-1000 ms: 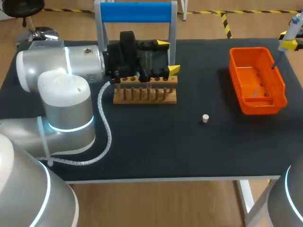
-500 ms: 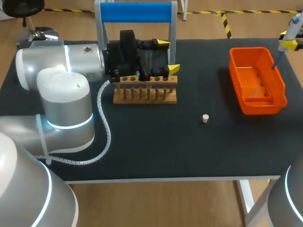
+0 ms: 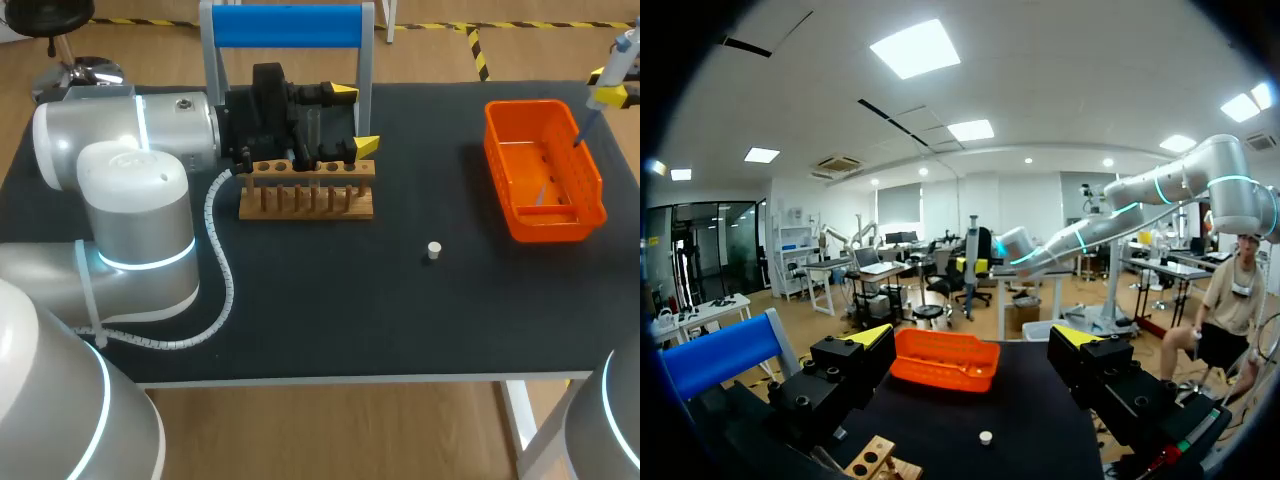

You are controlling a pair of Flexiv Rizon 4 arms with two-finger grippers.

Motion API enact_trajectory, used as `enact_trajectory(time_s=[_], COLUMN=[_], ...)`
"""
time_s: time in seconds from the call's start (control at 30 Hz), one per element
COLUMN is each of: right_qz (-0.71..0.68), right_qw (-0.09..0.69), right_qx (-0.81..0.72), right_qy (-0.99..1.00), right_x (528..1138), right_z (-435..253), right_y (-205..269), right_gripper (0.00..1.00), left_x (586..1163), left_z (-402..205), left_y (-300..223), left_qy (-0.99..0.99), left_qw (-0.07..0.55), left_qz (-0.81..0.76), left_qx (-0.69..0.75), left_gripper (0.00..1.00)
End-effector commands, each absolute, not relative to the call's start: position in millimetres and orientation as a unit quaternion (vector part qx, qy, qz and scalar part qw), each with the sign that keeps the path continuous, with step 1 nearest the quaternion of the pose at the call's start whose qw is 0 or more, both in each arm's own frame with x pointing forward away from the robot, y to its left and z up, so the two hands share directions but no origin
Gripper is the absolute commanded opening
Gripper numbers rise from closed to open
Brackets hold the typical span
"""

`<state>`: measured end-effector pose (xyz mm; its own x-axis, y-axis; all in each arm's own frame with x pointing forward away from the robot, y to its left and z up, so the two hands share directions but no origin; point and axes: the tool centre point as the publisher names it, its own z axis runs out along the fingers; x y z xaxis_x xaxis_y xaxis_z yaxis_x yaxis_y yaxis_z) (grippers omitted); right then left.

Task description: Invert the test tube, pick up the pipette, mount the tip to pipette, aspirate from beaker and dispense into the tube, eject the tip, return the pipette, and cap with the stopper.

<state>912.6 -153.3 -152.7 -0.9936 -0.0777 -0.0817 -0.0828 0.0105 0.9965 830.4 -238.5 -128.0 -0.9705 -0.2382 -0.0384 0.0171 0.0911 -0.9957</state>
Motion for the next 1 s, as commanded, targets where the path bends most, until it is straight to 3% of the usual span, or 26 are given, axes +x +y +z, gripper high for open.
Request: enact_trajectory(time_s=[0.03, 1.0], right_qz=[0.693, 0.697], right_qw=[0.004, -0.022], right_qx=[-0.055, -0.046], right_qy=[0.718, 0.716], right_x=[903, 874], right_z=[-149, -165], right_y=[-135, 30], right_gripper=[0.00, 0.00], left_x=[830, 830], left_z=[-129, -129], left_y=[-240, -240], left_qy=[0.732, 0.732], left_qw=[0.097, 0.097], left_qz=[-0.670, -0.670], left_qx=[-0.076, -0.076], left_gripper=[1.00, 1.00])
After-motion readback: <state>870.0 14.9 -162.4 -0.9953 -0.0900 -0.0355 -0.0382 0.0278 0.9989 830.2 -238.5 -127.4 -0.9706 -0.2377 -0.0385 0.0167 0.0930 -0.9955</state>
